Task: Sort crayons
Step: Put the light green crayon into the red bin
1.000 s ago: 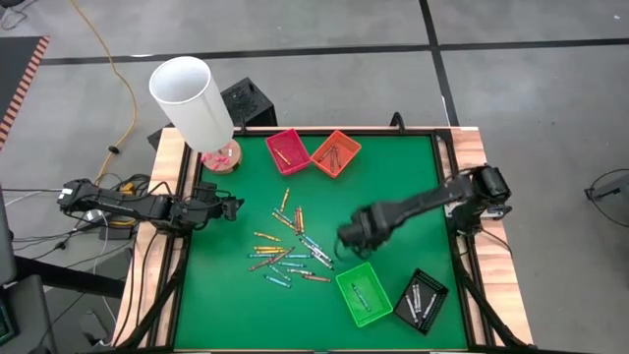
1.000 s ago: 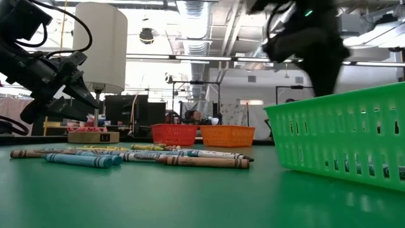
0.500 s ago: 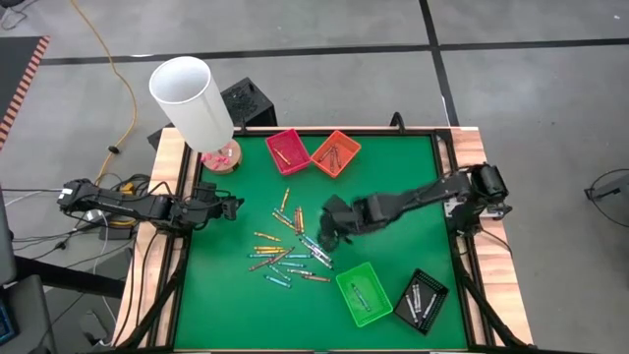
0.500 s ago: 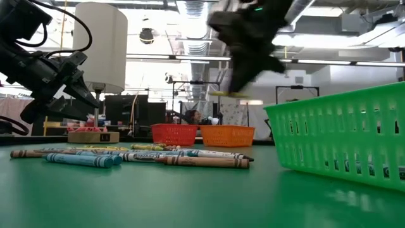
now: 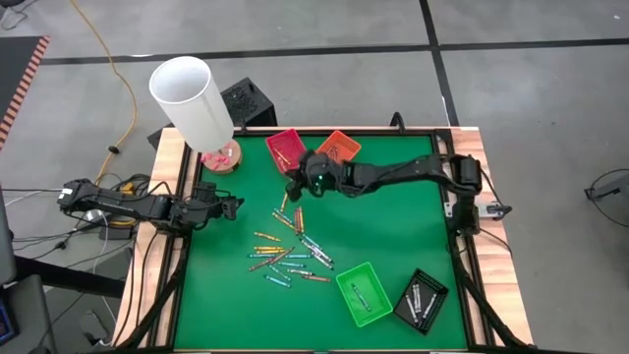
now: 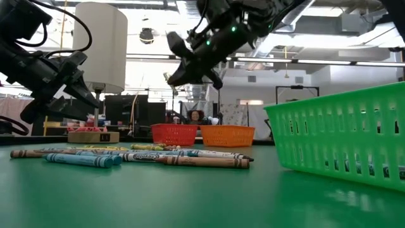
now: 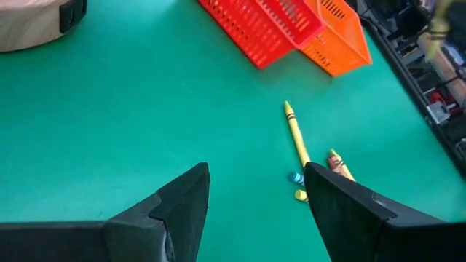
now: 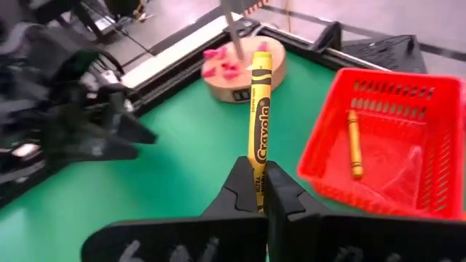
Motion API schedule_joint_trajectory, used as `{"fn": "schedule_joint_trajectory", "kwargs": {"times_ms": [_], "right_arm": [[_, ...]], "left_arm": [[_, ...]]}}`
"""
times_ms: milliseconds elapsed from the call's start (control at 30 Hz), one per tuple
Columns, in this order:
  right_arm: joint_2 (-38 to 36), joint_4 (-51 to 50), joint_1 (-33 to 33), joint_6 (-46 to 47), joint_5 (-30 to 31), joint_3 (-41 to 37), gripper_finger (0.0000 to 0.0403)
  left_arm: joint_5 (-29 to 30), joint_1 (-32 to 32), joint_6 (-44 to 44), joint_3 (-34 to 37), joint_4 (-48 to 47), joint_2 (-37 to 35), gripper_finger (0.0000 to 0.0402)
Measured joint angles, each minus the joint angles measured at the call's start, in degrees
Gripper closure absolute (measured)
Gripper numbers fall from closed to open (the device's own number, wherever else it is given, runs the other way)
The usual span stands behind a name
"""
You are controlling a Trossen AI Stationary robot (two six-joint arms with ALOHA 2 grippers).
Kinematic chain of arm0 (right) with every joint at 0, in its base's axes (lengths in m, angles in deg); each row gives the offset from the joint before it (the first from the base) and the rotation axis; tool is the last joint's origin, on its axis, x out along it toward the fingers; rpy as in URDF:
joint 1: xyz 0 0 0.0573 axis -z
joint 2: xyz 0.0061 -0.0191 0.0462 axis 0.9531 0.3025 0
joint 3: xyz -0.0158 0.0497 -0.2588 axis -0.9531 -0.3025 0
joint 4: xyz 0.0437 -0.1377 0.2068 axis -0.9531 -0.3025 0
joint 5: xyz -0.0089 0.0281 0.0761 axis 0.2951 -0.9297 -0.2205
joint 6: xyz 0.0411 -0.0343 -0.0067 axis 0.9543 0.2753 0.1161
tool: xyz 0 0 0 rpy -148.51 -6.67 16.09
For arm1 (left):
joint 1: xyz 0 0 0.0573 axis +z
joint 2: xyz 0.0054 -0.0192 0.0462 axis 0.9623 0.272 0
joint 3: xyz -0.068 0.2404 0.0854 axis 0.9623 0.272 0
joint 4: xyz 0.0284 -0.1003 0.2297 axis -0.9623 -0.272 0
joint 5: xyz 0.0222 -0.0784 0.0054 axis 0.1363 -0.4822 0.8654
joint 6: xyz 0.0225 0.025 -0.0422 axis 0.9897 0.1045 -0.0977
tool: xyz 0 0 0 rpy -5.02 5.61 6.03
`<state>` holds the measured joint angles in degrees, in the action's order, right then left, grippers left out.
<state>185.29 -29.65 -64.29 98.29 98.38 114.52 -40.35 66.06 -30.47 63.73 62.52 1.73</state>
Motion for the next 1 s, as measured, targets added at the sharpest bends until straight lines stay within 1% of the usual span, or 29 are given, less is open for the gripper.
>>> {"fn": "schedule_joint_trajectory", "kwargs": {"times_ms": [133, 367, 467, 600, 667, 800, 900, 1000], "right_arm": [[0.9, 0.5, 2.4, -3.4, 0.0, 0.3, 0.0401], [3.8, 8.6, 5.8, -7.8, 0.0, 1.2, 0.0401], [6.5, 9.6, 6.8, -8.8, 0.0, 3.3, 0.0401], [10.7, 8.9, 6.7, -13.5, -0.1, 6.9, 0.0401], [12.9, 8.0, 6.7, -15.7, -0.1, 9.1, 0.0401], [15.9, 1.3, 7.2, -16.5, 0.2, 14.1, 0.0401], [16.5, -5.2, 7.7, -16.5, 2.7, 16.9, 0.0401], [16.5, -8.7, 8.7, -16.4, 3.0, 17.6, 0.0401]], "left_arm": [[0.0, 0.0, -0.6, 0.0, 0.0, 0.0, 0.0186], [-0.1, 0.0, -2.8, 0.0, 0.0, 0.0, 0.0186], [-0.1, 0.0, -3.2, 0.0, 0.0, 0.0, 0.0186], [0.9, 0.0, -4.1, 0.0, -0.1, 0.0, 0.0186], [1.1, 0.0, -4.7, 0.0, -0.1, 0.0, 0.0186], [1.0, 0.0, -6.5, 0.0, -0.2, 0.0, 0.0186], [1.0, 0.0, -7.4, 0.0, -0.2, 0.0, 0.0186], [1.3, 0.0, -7.4, 0.0, -0.2, 0.0, 0.0186]]}}
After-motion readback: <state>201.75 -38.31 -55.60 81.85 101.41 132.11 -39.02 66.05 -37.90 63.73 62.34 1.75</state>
